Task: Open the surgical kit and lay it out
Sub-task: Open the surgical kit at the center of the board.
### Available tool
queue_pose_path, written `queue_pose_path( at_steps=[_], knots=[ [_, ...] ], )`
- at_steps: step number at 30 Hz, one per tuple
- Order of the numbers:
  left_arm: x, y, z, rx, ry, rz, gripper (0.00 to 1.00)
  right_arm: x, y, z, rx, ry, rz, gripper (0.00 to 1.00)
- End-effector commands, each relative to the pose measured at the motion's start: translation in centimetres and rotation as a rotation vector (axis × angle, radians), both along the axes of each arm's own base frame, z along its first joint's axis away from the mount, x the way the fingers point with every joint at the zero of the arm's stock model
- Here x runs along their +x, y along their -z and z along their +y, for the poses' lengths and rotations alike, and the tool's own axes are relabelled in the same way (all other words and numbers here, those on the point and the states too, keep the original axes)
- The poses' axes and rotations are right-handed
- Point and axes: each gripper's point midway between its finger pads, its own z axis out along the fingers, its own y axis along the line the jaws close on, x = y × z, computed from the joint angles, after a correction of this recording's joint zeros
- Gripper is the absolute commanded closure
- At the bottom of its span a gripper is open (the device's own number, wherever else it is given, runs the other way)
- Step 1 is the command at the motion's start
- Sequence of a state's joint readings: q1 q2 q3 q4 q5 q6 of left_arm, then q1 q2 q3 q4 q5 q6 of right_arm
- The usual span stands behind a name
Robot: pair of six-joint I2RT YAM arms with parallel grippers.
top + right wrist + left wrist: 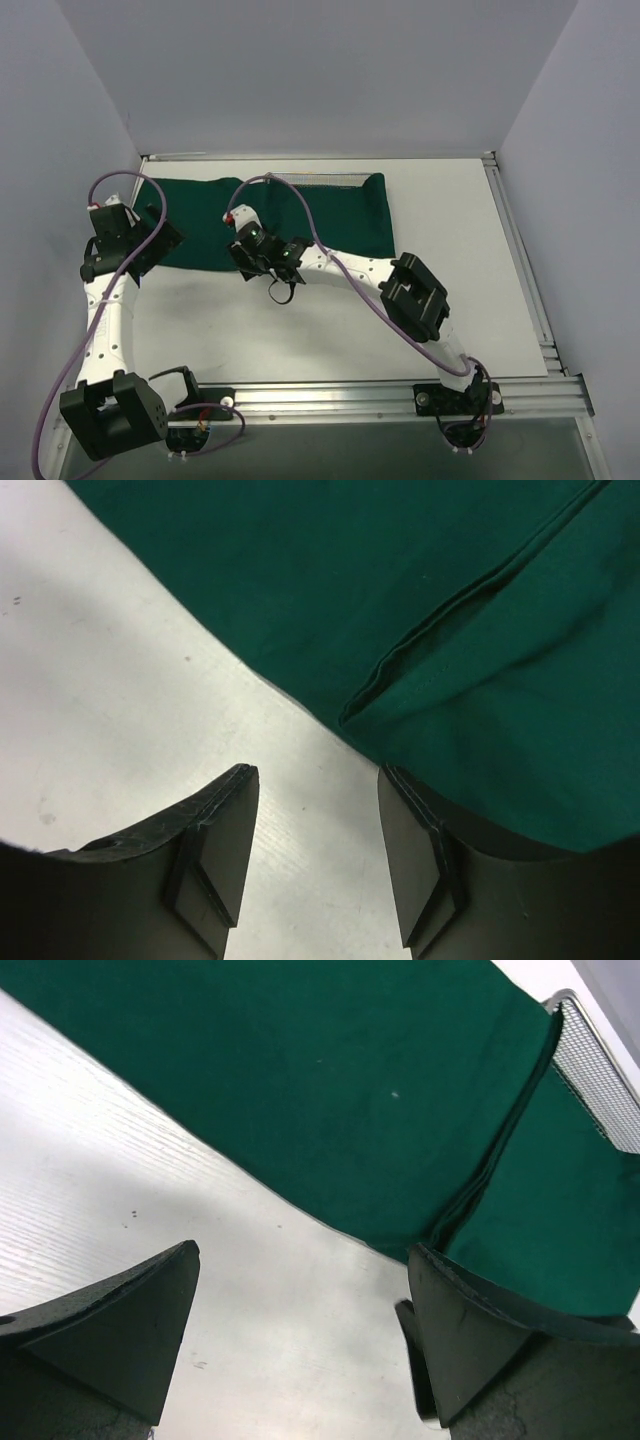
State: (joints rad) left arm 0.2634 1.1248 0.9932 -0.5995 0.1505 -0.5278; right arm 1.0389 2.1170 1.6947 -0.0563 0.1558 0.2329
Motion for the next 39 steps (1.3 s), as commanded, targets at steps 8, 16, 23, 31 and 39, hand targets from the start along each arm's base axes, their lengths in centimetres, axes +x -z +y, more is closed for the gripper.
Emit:
queue_pose_path(
  at_steps=[8, 16, 23, 31, 39],
  knots=[
    [0.7, -2.0, -1.8, -0.060, 0.071, -0.097, 0.06, 4.2, 0.6, -0.7, -0.091, 0.208, -0.170, 0.51],
    [0.8, -2.4, -2.0, -0.069, 0.081, -0.113, 0.06, 4.9, -1.7, -0.2, -0.020, 0.240, -0.200, 0.89],
    [1.1, -2.2, -2.6, -0.097, 0.104, -0.127, 0.06, 6.0, -5.4, -1.2, 0.076, 0.249, -0.155, 1.00],
    [1.4, -2.8, -3.8, -0.139, 0.161, -0.160, 0.03, 14.6, -10.6, -22.2, 0.065, 0.699, -0.241, 1.00],
    [1.4, -2.5, -5.3, -0.219, 0.174, -0.155, 0.03, 10.5, -10.4, -55.0, -0.191, 1.407, -0.259, 1.00]
  ],
)
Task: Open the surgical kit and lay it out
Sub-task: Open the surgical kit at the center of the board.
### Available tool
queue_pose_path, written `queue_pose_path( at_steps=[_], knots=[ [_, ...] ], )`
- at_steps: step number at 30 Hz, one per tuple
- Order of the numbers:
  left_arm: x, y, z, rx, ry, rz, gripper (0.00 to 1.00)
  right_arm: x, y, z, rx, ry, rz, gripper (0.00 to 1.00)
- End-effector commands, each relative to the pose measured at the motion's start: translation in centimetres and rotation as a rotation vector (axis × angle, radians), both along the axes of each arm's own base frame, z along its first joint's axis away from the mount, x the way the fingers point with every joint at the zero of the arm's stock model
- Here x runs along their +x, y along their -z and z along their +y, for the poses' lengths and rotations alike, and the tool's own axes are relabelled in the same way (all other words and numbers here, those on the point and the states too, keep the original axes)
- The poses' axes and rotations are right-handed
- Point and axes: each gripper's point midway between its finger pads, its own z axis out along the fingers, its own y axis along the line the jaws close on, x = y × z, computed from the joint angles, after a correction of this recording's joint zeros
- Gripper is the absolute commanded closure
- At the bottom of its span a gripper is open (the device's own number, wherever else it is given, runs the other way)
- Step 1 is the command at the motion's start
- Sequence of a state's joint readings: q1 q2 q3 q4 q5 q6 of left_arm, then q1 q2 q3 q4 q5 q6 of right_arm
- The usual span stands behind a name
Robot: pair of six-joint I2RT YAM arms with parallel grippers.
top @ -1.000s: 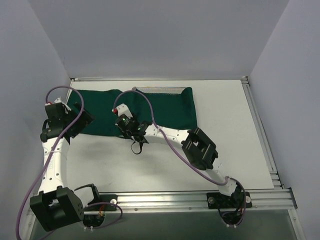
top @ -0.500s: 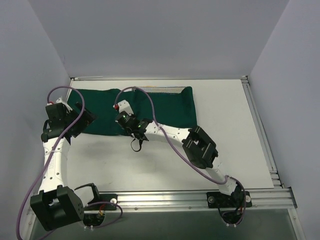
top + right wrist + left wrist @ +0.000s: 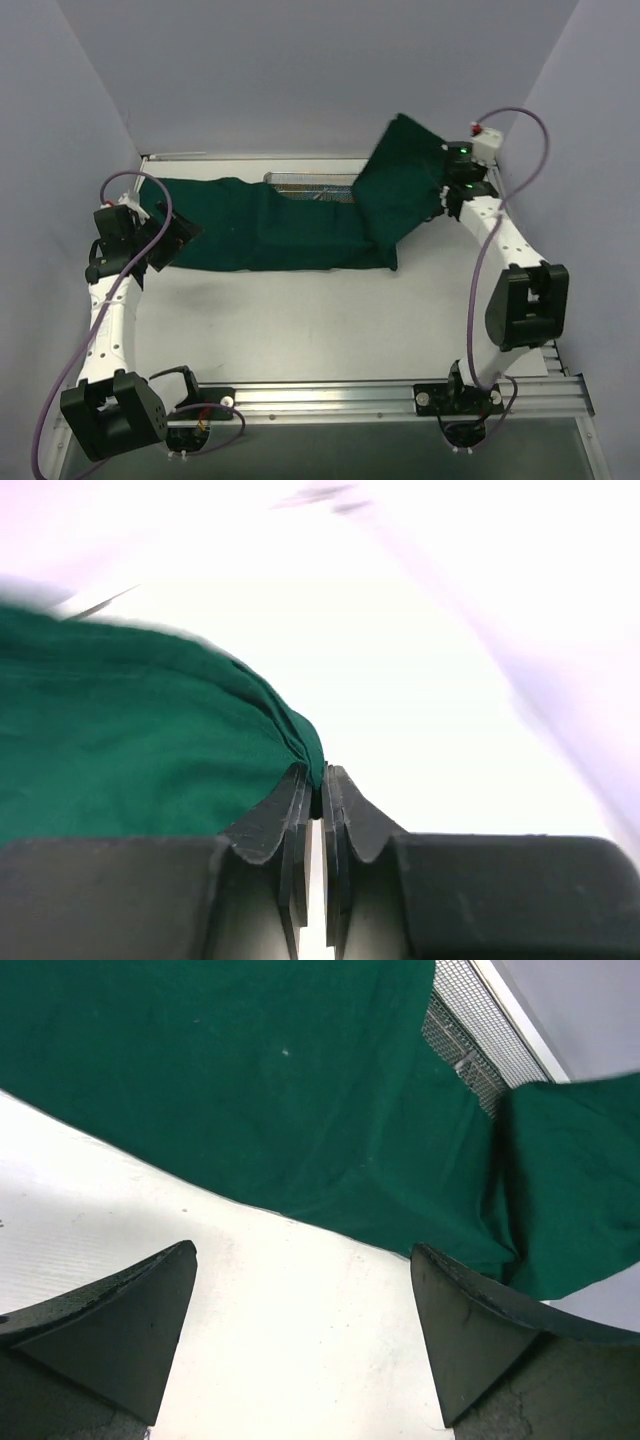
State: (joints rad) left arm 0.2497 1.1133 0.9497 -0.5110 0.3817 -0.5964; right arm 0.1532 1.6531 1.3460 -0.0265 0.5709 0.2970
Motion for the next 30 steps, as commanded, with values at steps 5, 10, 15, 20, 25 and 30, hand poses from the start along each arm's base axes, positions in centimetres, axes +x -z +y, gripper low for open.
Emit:
queue_pose_path(
  at_steps=[5, 10, 15, 20, 25, 30],
  knots=[
    [0.5, -1.0, -1.7, -0.082, 0.044, -0.056, 0.04, -7.7, 1.8, -9.3, -0.015, 0.280, 0.094, 0.29],
    [0.4, -1.3, -2.3, -0.069, 0.069, -0.056, 0.04, -5.2, -0.2, -5.8, 0.091, 0.098, 0.027, 0.00],
    [0.6, -1.1, -2.9, 0.000, 0.108, -0.049, 0.02, 0.2, -0.4, -0.8, 0.278, -0.157, -0.062, 0.02],
    [0.8, -0.9, -3.9, 0.119, 0.219, -0.051, 0.07, 5.6, 3.2, -1.1, 0.373, -0.117, -0.071, 0.21],
    [-0.7, 1.0, -4.6, 0.116, 0.305, 0.088, 0.08, 8.9, 6.5, 0.8, 0.569, -0.190, -0.015, 0.23],
    [-2.2, 2.4, -4.6, 0.116, 0.349, 0.201, 0.09, 10.7, 5.7, 4.2, 0.657, -0.223, 0.103, 0.12]
  ],
)
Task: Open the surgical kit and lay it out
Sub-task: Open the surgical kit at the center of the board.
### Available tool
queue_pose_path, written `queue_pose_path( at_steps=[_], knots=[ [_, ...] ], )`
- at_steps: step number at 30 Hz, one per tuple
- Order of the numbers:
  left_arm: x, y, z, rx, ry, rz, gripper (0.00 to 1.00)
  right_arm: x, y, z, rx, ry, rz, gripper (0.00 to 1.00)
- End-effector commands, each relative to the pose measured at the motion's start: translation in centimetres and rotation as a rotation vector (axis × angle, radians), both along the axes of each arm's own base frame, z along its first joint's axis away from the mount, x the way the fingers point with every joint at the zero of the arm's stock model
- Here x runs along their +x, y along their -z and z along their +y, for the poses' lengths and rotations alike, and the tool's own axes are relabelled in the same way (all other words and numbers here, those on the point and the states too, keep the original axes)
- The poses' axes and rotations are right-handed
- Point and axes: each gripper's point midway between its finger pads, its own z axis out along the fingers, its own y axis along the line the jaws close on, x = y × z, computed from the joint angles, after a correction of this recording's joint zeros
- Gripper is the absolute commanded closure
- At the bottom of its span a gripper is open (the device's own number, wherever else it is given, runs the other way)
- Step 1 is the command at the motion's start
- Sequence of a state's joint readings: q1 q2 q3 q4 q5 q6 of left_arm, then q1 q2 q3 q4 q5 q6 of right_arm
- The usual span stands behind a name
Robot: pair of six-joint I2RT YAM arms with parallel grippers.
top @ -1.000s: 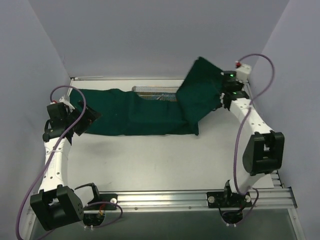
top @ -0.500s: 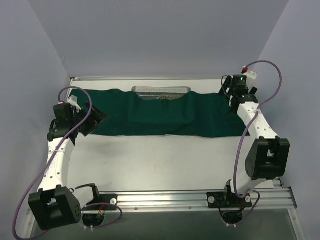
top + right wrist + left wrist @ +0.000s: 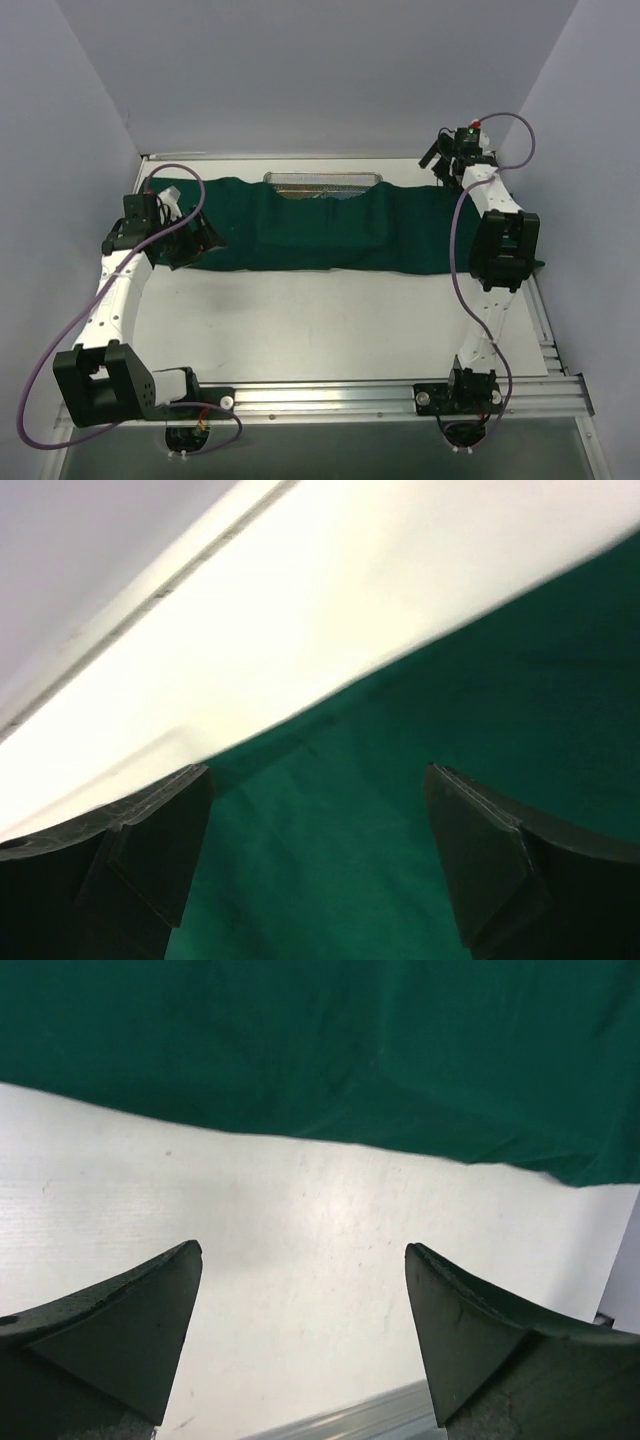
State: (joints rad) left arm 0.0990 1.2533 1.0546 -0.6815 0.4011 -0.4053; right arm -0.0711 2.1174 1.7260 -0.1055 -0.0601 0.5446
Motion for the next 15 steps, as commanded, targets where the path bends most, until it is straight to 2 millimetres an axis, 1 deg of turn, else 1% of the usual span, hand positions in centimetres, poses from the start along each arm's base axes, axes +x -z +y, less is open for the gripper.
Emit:
queue_pose_path(
  at_steps=[1, 2, 4, 5, 6, 7, 8, 9, 10, 11, 12, 13, 14, 15],
  knots=[
    [-1.4, 0.0, 0.0, 0.033, 0.067, 0.068, 0.09, 0.6, -3.4, 4.3, 0.121, -0.070, 0.025, 0.10],
    [-1.4, 0.1, 0.1, 0.039, 0.071, 0.074, 0.09, 0.6, -3.2, 4.6, 0.151, -0.068, 0.034, 0.10],
    [-1.6, 0.9, 0.3, 0.048, 0.073, 0.113, 0.09, 0.8, -2.8, 5.4, 0.248, -0.030, 0.053, 0.09],
    [-1.4, 0.8, 0.3, 0.048, 0.077, 0.118, 0.09, 0.8, -2.6, 5.8, 0.292, -0.012, 0.064, 0.10],
    [-1.4, 1.1, 0.4, 0.053, 0.088, 0.131, 0.09, 0.8, -2.6, 6.7, 0.379, 0.025, 0.078, 0.12],
    [-1.4, 1.4, 0.6, 0.060, 0.087, 0.147, 0.09, 0.7, -1.7, 7.6, 0.424, 0.038, 0.105, 0.14],
    [-1.3, 1.4, 0.7, 0.068, 0.084, 0.152, 0.09, 0.7, -1.6, 8.3, 0.463, 0.048, 0.122, 0.15],
    [-1.0, 1.5, 1.0, 0.080, 0.083, 0.158, 0.09, 0.0, -1.0, 9.3, 0.488, 0.060, 0.173, 0.15],
    [-1.1, 1.7, 1.1, 0.084, 0.081, 0.178, 0.09, 0.1, 0.0, 9.6, 0.513, 0.090, 0.206, 0.15],
    [-0.9, 1.8, 1.2, 0.092, 0.077, 0.183, 0.09, 0.7, -0.9, 9.6, 0.519, 0.089, 0.188, 0.15],
    [-0.7, 1.9, 1.3, 0.087, 0.069, 0.193, 0.09, 0.1, -0.6, 11.4, 0.513, 0.076, 0.228, 0.15],
    [-0.5, 1.9, 1.2, 0.083, 0.065, 0.198, 0.10, 0.0, 0.3, 11.1, 0.494, 0.124, 0.252, 0.16],
    [-0.3, 1.9, 1.1, 0.073, 0.068, 0.198, 0.11, 0.1, 0.2, 11.0, 0.488, 0.141, 0.254, 0.16],
    [-0.1, 2.0, 1.0, 0.063, 0.065, 0.204, 0.14, 0.0, 0.6, 11.0, 0.490, 0.158, 0.265, 0.17]
  ],
)
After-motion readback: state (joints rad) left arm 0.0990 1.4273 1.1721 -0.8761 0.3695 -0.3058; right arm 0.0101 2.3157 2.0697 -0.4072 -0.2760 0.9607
